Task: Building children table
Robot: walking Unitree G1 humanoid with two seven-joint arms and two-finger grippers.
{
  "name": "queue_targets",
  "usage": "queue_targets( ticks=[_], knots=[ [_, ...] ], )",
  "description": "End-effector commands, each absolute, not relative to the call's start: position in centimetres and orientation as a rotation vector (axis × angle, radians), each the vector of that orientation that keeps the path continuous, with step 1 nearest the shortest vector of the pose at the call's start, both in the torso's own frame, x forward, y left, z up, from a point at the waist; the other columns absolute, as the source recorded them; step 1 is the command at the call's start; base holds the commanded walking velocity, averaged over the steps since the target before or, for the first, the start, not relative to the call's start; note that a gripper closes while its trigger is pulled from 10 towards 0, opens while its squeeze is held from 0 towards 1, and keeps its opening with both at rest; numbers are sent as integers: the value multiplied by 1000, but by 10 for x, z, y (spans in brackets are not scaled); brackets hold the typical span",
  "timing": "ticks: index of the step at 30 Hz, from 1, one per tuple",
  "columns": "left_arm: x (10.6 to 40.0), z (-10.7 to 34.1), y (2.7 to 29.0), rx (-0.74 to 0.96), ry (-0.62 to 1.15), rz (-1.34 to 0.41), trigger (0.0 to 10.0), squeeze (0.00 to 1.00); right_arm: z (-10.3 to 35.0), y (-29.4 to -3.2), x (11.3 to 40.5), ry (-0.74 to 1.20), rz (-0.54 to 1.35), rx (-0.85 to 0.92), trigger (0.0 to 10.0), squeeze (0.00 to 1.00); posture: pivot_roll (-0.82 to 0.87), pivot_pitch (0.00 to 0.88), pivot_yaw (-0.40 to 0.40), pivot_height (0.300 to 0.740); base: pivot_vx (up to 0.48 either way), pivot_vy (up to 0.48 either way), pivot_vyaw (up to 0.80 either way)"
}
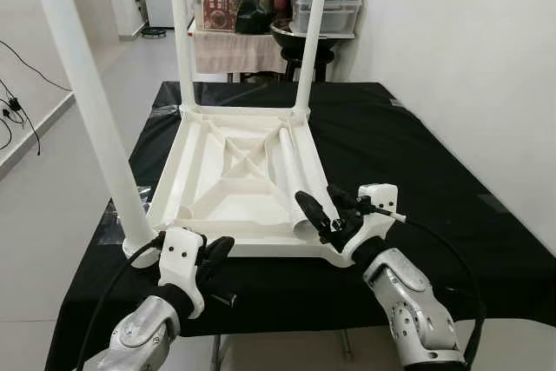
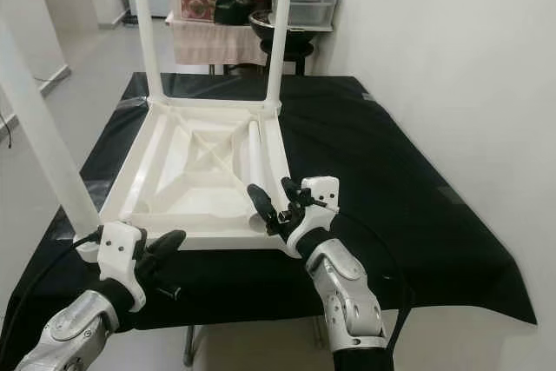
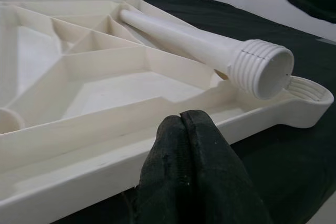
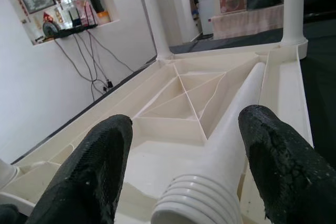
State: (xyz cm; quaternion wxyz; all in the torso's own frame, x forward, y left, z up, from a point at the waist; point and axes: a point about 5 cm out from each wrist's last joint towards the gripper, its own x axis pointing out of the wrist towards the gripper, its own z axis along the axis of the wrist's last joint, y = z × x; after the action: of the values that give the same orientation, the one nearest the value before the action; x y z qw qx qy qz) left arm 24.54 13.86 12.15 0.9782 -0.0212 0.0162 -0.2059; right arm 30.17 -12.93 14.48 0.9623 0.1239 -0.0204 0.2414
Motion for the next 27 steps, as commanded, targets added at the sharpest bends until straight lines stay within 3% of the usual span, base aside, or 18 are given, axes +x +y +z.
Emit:
queue_targets(
  ticks=[1, 16, 17, 18, 19, 25, 26, 27],
  knots=[
    [243, 120, 137, -25, 40, -436, 10000, 0, 147, -128, 302, -54, 504, 236, 10000, 0, -24, 0, -53, 740, 0, 0, 0],
    [245, 121, 139, -56, 38, -432, 10000, 0, 144, -127, 305, -21, 503, 231, 10000, 0, -25, 0, -54, 740, 0, 0, 0],
    [245, 121, 139, -60, 38, -433, 10000, 0, 145, -127, 304, -31, 509, 251, 10000, 176, -25, 0, -53, 740, 0, 0, 0],
    [245, 121, 139, -60, 38, -433, 10000, 0, 145, -127, 304, -31, 509, 251, 10000, 176, -25, 0, -53, 740, 0, 0, 0],
    [245, 121, 139, -64, 38, -432, 10000, 0, 148, -126, 302, -52, 540, 273, 10000, 1000, -24, 0, -54, 740, 0, 0, 0],
    [245, 121, 139, -63, 39, -434, 10000, 0, 151, -122, 298, -61, 589, 258, 10000, 1000, -25, 0, -53, 740, 0, 0, 0],
    [244, 122, 139, -57, 41, -436, 10000, 0, 152, -121, 296, -59, 616, 240, 10000, 871, -25, 0, -53, 740, 0, 0, 0],
    [244, 122, 139, -57, 41, -436, 10000, 0, 152, -121, 296, -59, 616, 240, 10000, 871, -25, 0, -53, 740, 0, 0, 0]
  ],
)
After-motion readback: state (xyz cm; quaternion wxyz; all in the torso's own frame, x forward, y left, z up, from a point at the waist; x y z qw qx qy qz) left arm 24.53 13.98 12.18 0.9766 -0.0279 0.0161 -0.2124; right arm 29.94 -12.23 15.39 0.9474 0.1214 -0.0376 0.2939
